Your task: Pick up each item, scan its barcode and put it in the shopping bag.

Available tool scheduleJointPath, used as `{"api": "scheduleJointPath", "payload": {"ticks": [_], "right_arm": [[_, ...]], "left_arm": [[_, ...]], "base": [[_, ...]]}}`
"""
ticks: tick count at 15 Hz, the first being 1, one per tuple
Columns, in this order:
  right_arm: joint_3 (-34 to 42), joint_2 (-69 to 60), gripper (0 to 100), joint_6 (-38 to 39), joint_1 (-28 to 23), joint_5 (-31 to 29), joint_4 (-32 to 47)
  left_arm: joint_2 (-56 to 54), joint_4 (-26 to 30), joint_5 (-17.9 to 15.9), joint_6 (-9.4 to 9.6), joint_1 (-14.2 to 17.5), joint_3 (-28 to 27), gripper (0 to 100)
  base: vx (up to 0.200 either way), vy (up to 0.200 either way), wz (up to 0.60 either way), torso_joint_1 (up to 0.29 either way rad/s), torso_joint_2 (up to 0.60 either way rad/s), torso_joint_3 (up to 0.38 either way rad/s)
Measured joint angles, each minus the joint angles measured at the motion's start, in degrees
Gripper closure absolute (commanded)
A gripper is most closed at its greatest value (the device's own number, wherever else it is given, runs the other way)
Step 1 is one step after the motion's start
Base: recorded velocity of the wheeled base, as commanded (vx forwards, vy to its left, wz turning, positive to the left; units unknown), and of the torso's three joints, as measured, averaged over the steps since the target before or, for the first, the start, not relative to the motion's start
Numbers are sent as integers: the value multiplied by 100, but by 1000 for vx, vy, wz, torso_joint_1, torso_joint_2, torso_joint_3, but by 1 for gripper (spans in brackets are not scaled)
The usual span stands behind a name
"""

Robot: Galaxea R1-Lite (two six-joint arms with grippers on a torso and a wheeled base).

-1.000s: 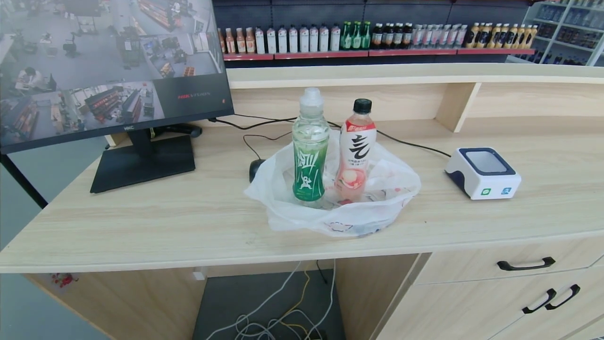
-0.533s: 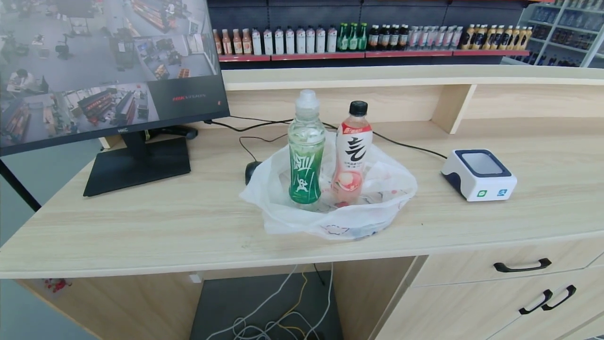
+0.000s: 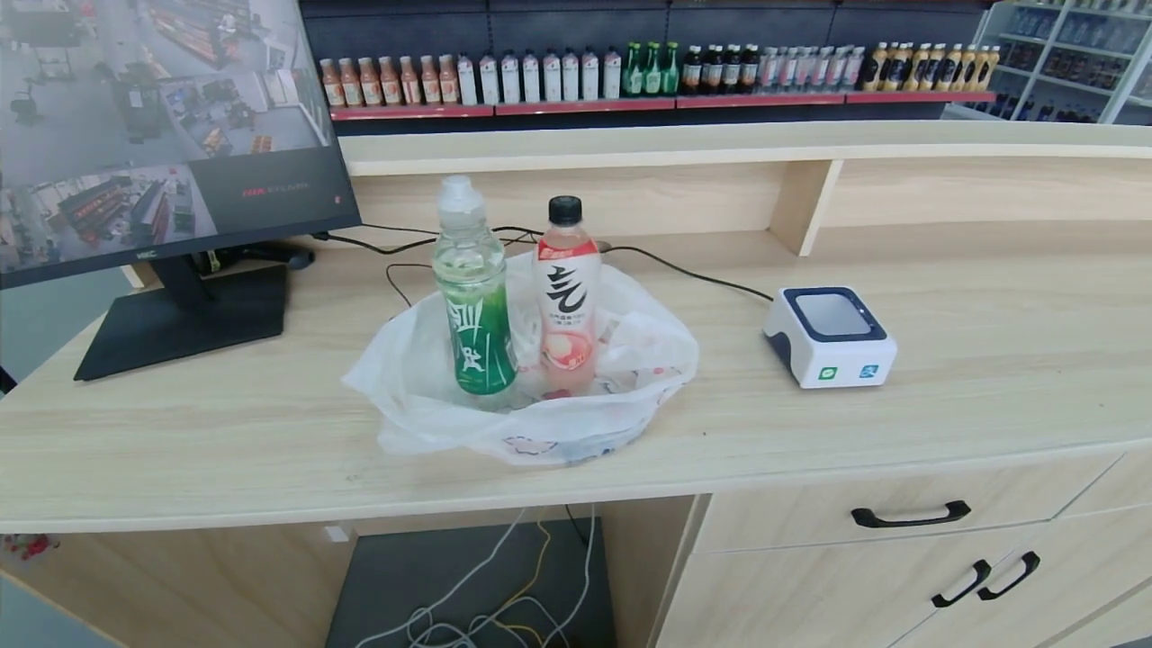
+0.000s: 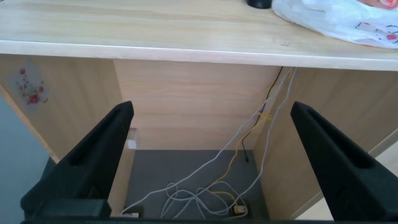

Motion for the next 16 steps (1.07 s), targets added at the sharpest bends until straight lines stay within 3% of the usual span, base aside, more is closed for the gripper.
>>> {"api": "scheduleJointPath", "payload": {"ticks": [14, 16], "right_arm": [[0, 11, 0, 0, 0, -2, 2], [0, 11, 0, 0, 2, -2, 2]], "left_arm": [[0, -2, 0, -11, 0, 0, 0], [0, -7, 0, -5, 0, 0, 0]], "base": [[0, -200, 0, 1, 2, 3], [0, 0, 0, 0, 0, 0]]}}
